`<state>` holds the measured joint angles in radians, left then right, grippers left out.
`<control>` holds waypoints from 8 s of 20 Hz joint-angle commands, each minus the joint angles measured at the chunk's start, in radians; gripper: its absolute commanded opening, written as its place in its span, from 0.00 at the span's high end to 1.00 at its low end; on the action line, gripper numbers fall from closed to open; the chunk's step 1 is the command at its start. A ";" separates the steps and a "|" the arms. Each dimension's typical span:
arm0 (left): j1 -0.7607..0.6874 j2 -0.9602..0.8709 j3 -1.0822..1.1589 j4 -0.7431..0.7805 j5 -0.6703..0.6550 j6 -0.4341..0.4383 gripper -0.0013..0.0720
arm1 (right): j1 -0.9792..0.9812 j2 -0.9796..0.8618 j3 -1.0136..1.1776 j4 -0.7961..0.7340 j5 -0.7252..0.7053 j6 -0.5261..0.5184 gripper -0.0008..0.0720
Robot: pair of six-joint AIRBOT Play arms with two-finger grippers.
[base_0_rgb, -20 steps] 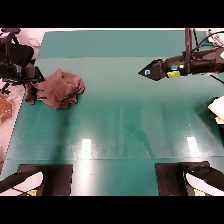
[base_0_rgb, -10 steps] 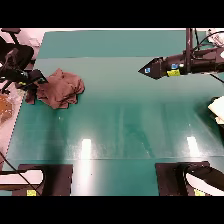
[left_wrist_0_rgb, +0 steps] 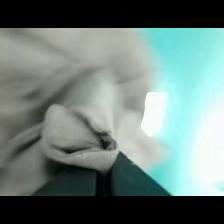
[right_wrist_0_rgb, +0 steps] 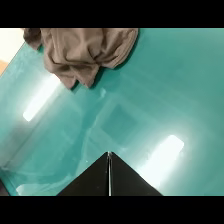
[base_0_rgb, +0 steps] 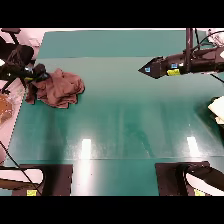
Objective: Fold the shirts.
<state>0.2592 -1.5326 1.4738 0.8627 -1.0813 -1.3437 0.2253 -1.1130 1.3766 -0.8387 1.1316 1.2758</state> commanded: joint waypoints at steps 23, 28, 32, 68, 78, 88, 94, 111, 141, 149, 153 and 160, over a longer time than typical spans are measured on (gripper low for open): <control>-0.461 0.066 0.364 0.351 -0.616 0.069 0.95 | -0.679 0.391 -0.322 -0.279 0.025 0.137 0.96; -0.458 0.062 0.148 0.576 -0.489 0.092 0.94 | -0.527 0.325 -0.437 -0.280 0.027 0.117 0.95; -0.457 0.065 0.100 0.653 -0.423 0.076 0.23 | -0.381 0.227 -0.436 -0.281 0.003 0.109 0.65; -0.879 0.508 -0.660 1.043 0.289 0.061 0.01 | -0.419 0.281 -0.436 -0.282 -0.010 0.058 0.65; -0.879 0.379 -0.568 1.075 0.070 0.043 0.95 | -0.314 0.274 -0.437 -0.282 -0.040 0.058 0.65; -0.879 0.379 -0.343 1.088 0.002 0.043 0.95 | -0.088 -0.105 -0.437 0.136 -0.010 0.107 0.16; -0.879 0.379 -0.344 1.104 -0.013 0.043 0.95 | 0.132 -0.335 -0.436 0.278 -0.149 0.125 0.17; -0.861 0.513 -0.194 1.118 -0.066 0.042 0.95 | 0.090 -0.066 -0.436 0.317 -0.414 0.084 0.97; -0.608 0.500 0.372 0.040 0.048 0.328 0.95 | -0.516 0.125 0.235 0.311 0.081 -0.015 0.97; -0.608 0.375 0.269 0.270 -0.114 0.357 0.95 | -0.618 0.126 0.235 0.203 0.192 -0.028 0.97; -0.608 0.320 0.015 0.370 -0.180 0.346 0.95 | -0.623 0.128 0.193 0.099 0.232 -0.029 0.97; -0.600 0.324 -0.123 0.778 -0.094 0.091 0.18 | -0.622 0.129 -0.101 0.114 0.240 -0.043 0.97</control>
<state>-0.3477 -1.2095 1.3788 1.4361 -1.1740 -1.1309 -0.3973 -0.9855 1.3766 -0.7258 1.3651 1.2442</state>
